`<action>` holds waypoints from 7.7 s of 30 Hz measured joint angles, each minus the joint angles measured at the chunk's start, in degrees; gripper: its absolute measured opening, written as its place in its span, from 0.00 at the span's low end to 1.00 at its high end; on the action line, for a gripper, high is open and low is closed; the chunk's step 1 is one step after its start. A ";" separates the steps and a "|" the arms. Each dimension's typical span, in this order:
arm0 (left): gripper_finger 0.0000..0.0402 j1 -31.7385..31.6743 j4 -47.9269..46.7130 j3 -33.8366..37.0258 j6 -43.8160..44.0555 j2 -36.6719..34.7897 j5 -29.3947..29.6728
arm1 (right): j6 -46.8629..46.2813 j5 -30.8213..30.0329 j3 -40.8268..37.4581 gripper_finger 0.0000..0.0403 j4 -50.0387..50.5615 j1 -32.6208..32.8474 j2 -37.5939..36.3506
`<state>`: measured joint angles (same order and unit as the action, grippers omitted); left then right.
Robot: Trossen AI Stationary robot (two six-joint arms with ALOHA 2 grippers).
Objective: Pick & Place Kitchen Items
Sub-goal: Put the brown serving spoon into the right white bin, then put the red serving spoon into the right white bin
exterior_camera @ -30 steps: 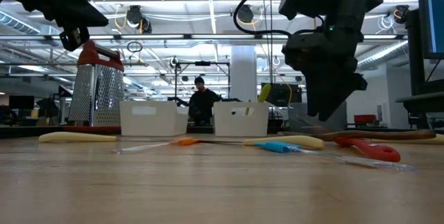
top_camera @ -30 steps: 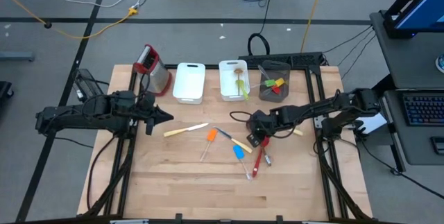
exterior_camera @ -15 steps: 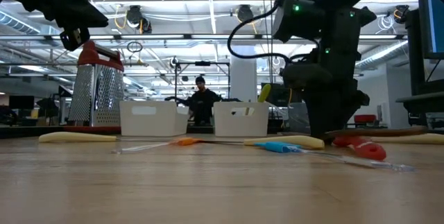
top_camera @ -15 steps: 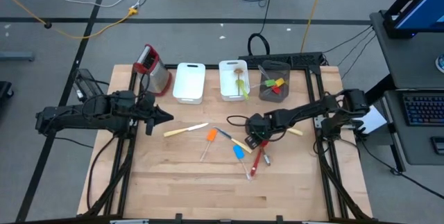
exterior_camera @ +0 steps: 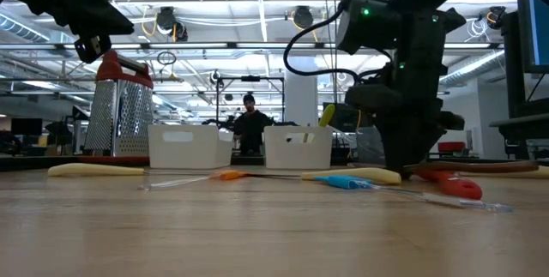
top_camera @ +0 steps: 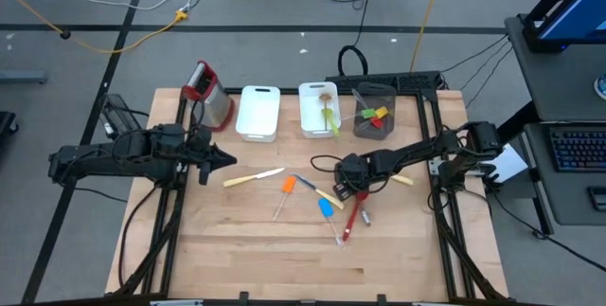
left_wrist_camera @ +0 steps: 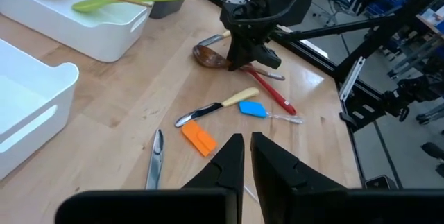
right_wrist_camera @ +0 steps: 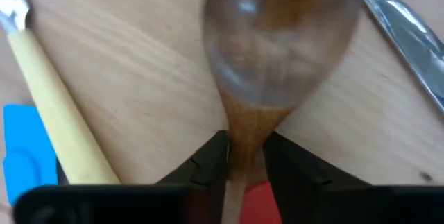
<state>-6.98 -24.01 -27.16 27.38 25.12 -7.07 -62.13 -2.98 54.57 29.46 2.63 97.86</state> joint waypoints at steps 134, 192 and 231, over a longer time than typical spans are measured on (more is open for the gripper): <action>0.08 -0.07 -6.30 0.01 -8.01 0.00 7.15 | -4.74 21.24 12.90 0.02 -2.24 -16.18 -16.45; 0.08 0.00 -4.65 0.00 -15.06 -21.11 2.56 | -30.13 18.32 -2.75 0.29 -3.21 6.09 -18.62; 0.08 0.00 -4.96 0.00 -16.25 -21.07 2.65 | -46.97 8.80 -8.61 0.38 -5.12 6.89 -18.58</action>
<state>-6.98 -28.97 -27.16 11.14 4.05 -4.43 -109.10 5.82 45.95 24.34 9.52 79.29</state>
